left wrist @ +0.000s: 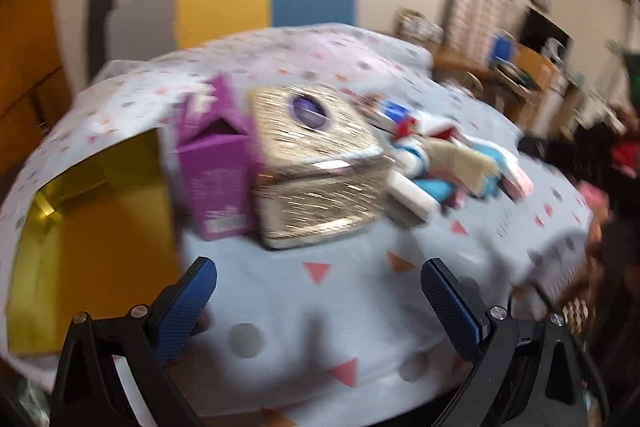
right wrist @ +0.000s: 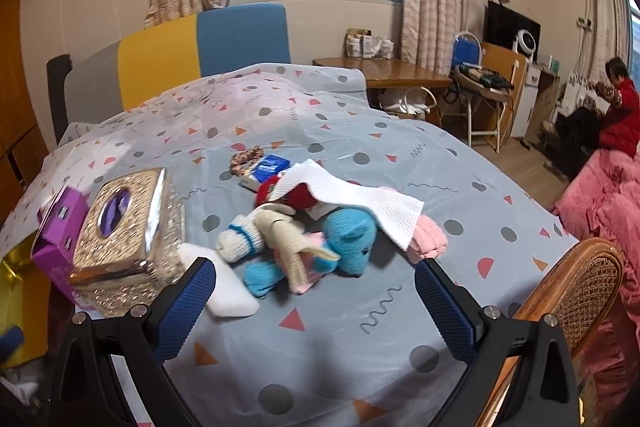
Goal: Organize soft objects
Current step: 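Grasp the white sponge with the left tool while the right tool grasps the beige rolled cloth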
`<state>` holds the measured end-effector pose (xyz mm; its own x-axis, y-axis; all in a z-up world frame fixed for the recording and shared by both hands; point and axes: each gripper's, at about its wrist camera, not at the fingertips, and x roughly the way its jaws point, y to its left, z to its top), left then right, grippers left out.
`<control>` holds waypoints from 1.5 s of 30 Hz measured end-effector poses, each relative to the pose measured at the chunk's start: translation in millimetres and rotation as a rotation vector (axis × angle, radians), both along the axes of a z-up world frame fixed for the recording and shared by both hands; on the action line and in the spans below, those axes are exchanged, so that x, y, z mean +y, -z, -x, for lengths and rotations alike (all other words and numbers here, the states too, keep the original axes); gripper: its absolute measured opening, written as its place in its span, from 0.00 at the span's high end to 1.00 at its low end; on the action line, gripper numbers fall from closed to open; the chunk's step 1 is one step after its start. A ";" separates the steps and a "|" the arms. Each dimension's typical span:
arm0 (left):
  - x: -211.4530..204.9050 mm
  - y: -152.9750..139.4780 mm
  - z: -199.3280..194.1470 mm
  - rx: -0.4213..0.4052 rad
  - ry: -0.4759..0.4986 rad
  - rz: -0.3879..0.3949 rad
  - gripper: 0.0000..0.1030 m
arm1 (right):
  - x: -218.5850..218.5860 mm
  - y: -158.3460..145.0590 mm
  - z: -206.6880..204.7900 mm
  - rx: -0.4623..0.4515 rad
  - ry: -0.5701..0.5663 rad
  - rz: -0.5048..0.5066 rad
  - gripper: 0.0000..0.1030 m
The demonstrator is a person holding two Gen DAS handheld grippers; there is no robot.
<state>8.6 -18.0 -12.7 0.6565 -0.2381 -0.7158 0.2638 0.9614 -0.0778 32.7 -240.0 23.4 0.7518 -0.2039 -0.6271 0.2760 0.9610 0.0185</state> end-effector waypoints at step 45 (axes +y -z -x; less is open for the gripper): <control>-68.5 57.2 -41.9 0.251 0.356 0.097 0.73 | -96.3 15.5 -1.5 0.074 0.046 -0.224 0.10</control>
<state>50.4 -86.6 -69.9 0.3305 -0.4914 -0.8058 0.5381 0.7995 -0.2669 34.3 -336.4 7.9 0.6949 -0.0860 -0.7139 0.3279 0.9215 0.2082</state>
